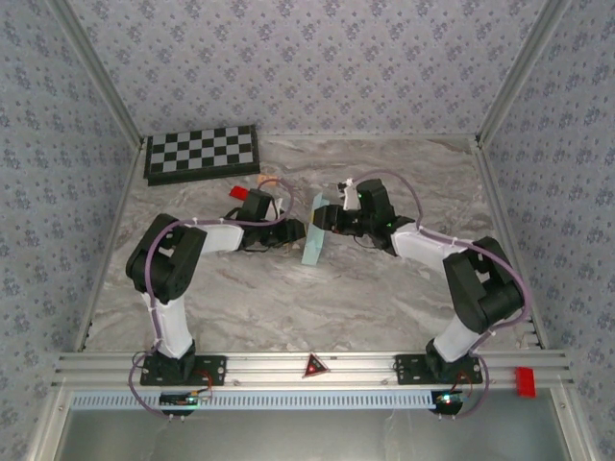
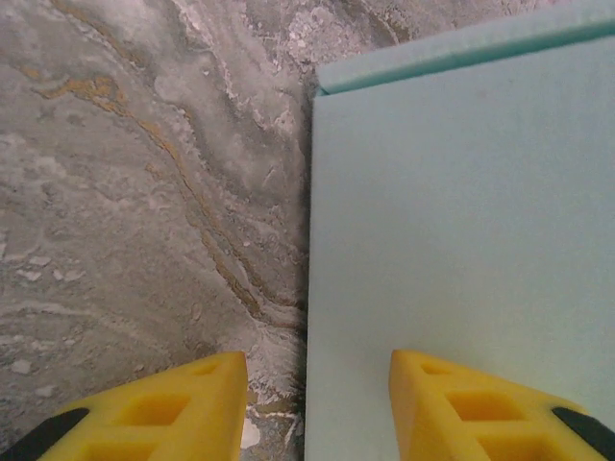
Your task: Fold the paper box
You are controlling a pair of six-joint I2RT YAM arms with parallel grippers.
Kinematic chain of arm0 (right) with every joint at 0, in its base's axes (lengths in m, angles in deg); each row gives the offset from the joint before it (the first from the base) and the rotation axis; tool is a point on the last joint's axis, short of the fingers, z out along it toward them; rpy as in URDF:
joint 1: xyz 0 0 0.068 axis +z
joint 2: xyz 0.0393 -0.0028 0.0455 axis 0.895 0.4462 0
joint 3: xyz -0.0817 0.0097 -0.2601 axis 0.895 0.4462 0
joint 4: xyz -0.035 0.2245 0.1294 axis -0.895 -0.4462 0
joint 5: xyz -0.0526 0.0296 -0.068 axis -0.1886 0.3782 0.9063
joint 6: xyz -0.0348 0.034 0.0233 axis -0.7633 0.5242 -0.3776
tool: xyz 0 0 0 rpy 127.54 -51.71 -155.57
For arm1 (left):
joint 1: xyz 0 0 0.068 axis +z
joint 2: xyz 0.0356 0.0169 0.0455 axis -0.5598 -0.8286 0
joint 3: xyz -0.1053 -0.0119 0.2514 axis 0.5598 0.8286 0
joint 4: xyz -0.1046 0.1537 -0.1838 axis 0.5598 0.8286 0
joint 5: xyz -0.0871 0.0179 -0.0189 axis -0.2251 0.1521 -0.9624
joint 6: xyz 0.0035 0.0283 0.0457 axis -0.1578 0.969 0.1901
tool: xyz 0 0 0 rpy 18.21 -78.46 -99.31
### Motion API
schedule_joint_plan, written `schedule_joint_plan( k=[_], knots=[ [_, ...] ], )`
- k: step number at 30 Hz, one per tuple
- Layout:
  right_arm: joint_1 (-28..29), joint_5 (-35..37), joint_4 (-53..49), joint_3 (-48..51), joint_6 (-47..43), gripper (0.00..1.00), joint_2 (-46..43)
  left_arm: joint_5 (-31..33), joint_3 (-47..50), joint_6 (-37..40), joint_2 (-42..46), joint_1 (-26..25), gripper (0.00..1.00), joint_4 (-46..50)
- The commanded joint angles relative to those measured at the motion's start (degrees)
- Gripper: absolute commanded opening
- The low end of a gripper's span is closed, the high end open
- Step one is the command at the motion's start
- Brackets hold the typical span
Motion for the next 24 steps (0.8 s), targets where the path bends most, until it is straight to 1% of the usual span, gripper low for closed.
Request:
schedule_joint_plan(
  k=[1,5,8,12,15,20,24],
  knots=[
    [0.55,-0.57,-3.44,-2.61,-2.85,0.46,2.01,-1.61,-0.43,-0.13,0.2,0.51,0.44,0.25],
    [0.55,0.57,-6.29,-4.4,-4.13,0.46,1.44,-0.12,0.07,0.07,1.65,1.22,0.44,1.26],
    [0.55,2.38,-10.42,-6.73,-6.59,0.47,0.29,2.95,0.05,0.81,3.37,1.42,0.46,4.0],
    [0.55,5.69,-16.75,-9.97,-10.09,0.49,-1.79,6.63,-0.69,2.06,5.61,1.49,0.46,8.33],
    [0.47,9.38,-20.03,-10.37,-11.87,0.49,-3.8,9.0,-1.03,2.68,7.59,1.54,0.47,10.65],
    [0.46,17.01,-25.28,-7.71,-13.05,0.49,-6.85,12.31,-1.8,3.96,11.05,1.43,0.48,14.93],
    [0.47,20.63,-25.7,-1.91,-11.84,0.44,-8.84,13.31,-2.91,5.58,13.26,0.89,0.49,18.03]
  ],
)
